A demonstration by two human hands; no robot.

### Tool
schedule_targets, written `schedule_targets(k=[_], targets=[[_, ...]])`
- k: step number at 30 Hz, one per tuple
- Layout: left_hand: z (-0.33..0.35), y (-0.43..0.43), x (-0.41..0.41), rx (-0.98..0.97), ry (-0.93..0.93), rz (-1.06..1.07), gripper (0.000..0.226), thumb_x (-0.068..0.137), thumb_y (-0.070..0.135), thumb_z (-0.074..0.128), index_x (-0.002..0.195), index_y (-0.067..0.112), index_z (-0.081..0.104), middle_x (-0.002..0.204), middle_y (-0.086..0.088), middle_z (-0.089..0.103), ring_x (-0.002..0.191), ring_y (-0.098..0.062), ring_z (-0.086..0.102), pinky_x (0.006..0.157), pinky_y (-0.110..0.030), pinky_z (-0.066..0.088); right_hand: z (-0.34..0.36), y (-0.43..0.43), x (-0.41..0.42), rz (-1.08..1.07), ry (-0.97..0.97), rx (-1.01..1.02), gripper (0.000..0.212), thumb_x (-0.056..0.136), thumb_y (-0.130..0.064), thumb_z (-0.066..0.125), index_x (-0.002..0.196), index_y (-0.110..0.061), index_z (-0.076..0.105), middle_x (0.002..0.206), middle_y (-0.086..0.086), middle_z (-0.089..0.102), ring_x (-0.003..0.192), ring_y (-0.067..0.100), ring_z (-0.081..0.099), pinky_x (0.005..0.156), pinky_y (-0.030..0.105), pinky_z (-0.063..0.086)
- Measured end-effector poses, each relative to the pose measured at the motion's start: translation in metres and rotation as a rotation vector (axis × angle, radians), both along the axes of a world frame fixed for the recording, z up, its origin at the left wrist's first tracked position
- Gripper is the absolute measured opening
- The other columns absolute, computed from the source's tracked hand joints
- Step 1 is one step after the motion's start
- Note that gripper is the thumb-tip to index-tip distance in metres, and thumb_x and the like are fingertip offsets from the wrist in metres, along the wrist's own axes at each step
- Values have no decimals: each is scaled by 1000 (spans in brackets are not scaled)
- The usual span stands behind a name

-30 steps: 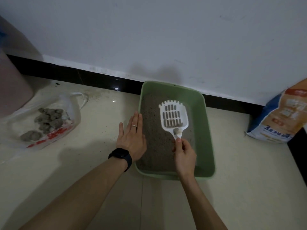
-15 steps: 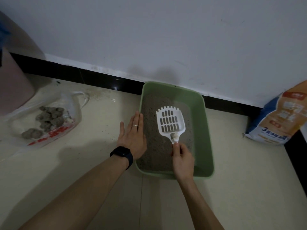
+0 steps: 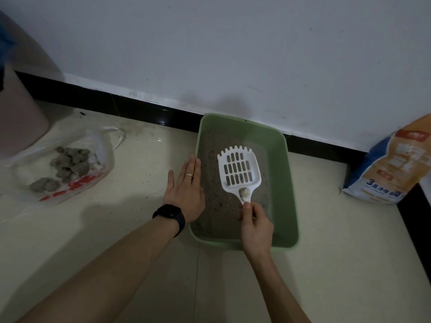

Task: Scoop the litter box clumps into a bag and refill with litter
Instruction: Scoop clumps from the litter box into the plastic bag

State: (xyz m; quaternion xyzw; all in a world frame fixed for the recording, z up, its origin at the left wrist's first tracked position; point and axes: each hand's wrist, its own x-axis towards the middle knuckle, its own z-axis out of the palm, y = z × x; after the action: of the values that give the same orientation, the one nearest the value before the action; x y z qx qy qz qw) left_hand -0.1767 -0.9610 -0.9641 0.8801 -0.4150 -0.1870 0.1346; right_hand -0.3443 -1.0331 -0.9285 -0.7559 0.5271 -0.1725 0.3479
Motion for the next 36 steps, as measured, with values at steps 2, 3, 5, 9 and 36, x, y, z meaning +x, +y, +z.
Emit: schedule_targets(k=[2,3,5,9,36], targets=[[1,4,3,5,5,-25,70,102,33,23,152,14,-22,160,-1,-24,150,-17,-9,121,-50,-1,5,1,1,20,0,-38,28,102,-27,46,79,-16,58,62,-4,57,56,1,52,49,15,34],[2,8,6,12,2,-46,69,102,35,22,152,15,-22,160,0,-24,150,-16,-10,121,-49,-2,7,1,2,36,6,-55,29,102,-29,45,80,-17,58,62,-4,58,55,3,52,50,17,35],[4,17,15,39,-23,-115,66,103,39,17,152,16,-23,160,2,-23,150,-14,-12,121,-47,-3,12,2,8,66,17,-69,29,102,-30,44,81,-18,58,64,-5,59,56,4,51,50,21,36],[5,40,42,105,-103,-233,66,102,49,9,151,19,-23,161,5,-19,148,-11,-16,121,-44,-8,23,6,30,115,-10,-73,27,103,-30,44,81,-21,57,66,-6,60,53,5,49,47,13,32],[-14,319,216,171,170,486,75,99,37,38,156,22,-9,164,-2,-3,150,-19,7,122,-43,8,-13,186,261,1040,645,-808,71,73,-10,60,143,-21,48,115,3,63,95,26,53,76,39,40]])
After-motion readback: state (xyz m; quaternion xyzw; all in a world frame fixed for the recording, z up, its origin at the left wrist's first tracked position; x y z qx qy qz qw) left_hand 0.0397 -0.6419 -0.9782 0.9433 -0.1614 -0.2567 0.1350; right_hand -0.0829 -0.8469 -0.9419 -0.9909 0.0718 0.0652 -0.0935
